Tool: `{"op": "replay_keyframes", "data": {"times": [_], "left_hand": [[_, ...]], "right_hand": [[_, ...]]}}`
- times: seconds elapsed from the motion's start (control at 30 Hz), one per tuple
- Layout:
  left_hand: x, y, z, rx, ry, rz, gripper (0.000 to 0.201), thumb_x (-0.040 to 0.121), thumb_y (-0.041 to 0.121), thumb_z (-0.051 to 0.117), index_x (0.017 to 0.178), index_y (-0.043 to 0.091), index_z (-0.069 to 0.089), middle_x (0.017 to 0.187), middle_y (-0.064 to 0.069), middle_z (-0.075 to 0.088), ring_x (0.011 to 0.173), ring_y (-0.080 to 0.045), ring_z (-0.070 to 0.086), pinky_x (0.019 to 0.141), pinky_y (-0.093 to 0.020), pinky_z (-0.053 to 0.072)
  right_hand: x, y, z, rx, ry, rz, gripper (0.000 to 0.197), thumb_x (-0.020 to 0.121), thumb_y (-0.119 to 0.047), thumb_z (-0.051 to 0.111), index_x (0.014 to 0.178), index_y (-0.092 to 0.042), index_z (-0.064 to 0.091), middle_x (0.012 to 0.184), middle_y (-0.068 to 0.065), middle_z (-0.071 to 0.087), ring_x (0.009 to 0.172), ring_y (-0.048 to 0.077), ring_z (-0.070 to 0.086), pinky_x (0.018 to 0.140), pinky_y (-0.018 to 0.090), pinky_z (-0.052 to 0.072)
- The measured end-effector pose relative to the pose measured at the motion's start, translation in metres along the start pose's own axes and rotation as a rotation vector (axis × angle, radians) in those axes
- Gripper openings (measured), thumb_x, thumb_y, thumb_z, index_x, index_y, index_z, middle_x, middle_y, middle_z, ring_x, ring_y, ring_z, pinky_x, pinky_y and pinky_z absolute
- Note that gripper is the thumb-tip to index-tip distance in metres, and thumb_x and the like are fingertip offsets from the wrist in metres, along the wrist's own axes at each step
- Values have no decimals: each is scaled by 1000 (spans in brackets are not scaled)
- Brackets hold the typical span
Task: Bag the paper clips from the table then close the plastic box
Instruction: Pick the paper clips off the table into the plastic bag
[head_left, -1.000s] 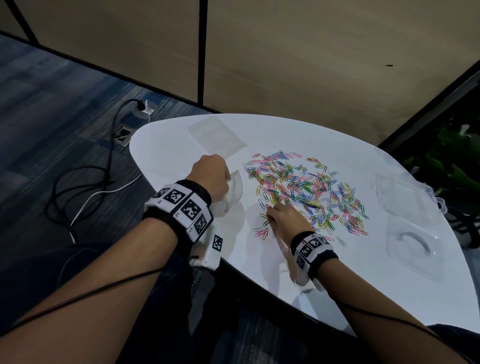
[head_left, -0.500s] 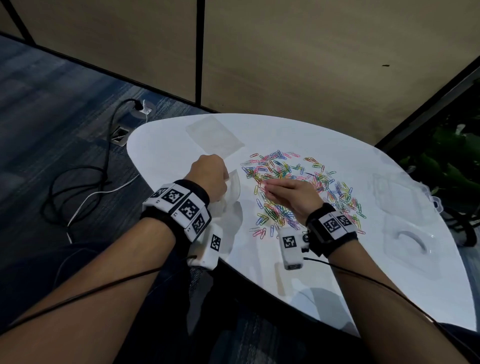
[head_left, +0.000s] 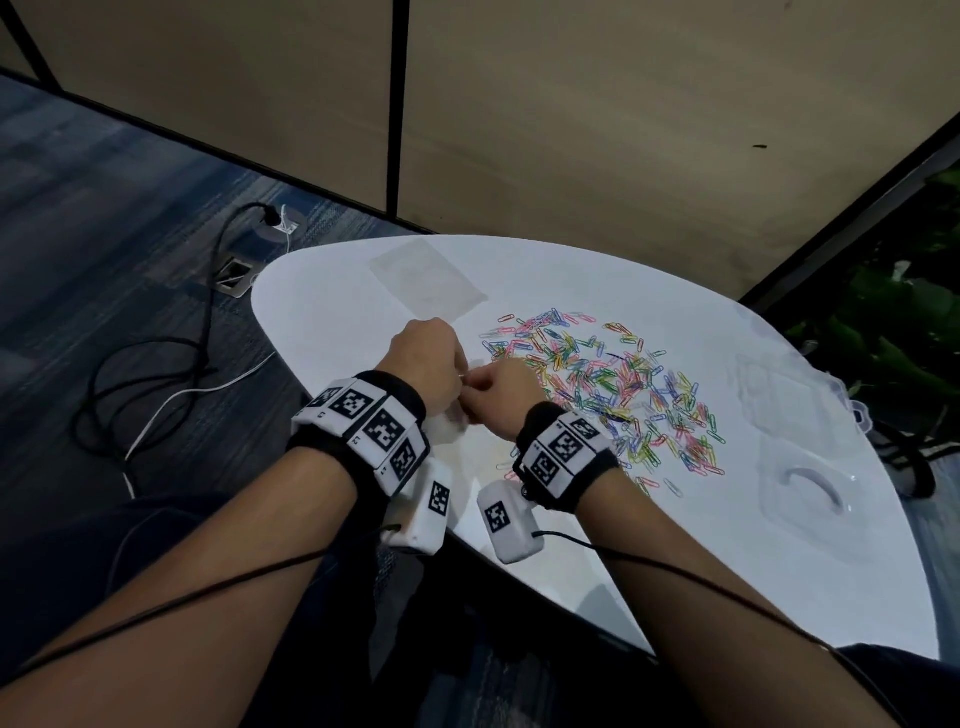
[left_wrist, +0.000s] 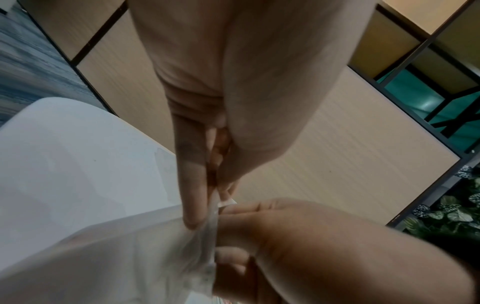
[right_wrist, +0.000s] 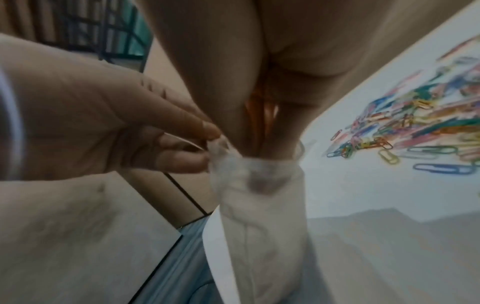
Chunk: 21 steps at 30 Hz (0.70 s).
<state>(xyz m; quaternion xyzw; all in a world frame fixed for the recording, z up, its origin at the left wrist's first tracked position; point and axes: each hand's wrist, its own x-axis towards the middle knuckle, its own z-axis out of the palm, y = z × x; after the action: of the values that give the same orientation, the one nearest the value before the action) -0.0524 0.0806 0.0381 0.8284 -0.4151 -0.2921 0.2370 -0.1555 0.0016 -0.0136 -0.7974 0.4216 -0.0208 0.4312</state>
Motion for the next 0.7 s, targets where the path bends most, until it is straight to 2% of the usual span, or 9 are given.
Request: {"op": "replay_keyframes", "data": {"times": [0.07,0.13,0.2,0.27,0.37,0.4,0.47,0.57,0.7], "left_hand": [[-2,1,-1,-10,-9,1,25,86,1,58,101,11,77,101,-15,74,96,-30,72,93,-37,57],[-3,2,-2,-21,-8,-2,24,87,2,60,103,9,76,100,-16,74,96,-31,72,94,-38,57],[-3,2,-4,-21,7,-4,24,87,1,59,103,9,75,100,-16,74,96,-31,72,94,-38,56],[-2,1,-6,-19,17,-4,25,87,-1,56,100,9,75,100,-16,74,96,-31,72,94,-37,56],[-4,1,-6,-8,7,0,28,87,-2,53,101,8,75,102,-15,74,100,-29,70,94,-36,56],[-4,1,-6,-6,6,-2,29,88,-2,53,103,9,75,102,-15,74,101,-28,70,94,-35,55],[-4,1,-6,-3,7,-3,31,88,-1,52,105,10,75,102,-14,74,102,-27,70,94,-35,55],[-5,0,-8,5,6,-6,31,88,-2,53,107,11,75,104,-13,74,103,-27,69,94,-35,55],[-5,1,-9,15,5,-4,31,88,-3,56,109,10,74,109,-13,73,105,-28,68,94,-35,55]], "right_hand": [[-2,2,-1,-26,-110,-32,32,80,-9,61,52,-22,68,57,4,66,57,23,60,61,30,52],[-6,6,-7,168,-160,-38,14,80,-11,64,75,-10,78,82,19,74,82,38,70,82,45,59],[-12,13,-21,466,-92,23,16,87,-7,66,97,1,75,97,20,74,87,32,72,83,39,60],[-19,31,-39,570,48,46,18,90,-6,64,105,0,72,102,17,74,84,25,72,77,35,60],[-17,80,-57,-71,165,163,40,86,-10,69,125,-17,64,129,6,64,113,23,63,93,35,54],[-16,96,-57,-319,137,246,54,85,-13,69,136,-21,54,142,5,53,127,24,53,102,36,47],[-15,122,-52,-506,63,340,72,87,-19,68,149,-25,33,158,6,27,141,28,35,110,41,38],[-10,137,-34,-632,31,245,68,93,-23,57,151,-33,22,163,4,12,143,36,28,109,49,40],[10,135,-22,-853,55,71,55,92,-10,52,142,-31,37,153,7,30,128,39,44,95,47,52]]}}
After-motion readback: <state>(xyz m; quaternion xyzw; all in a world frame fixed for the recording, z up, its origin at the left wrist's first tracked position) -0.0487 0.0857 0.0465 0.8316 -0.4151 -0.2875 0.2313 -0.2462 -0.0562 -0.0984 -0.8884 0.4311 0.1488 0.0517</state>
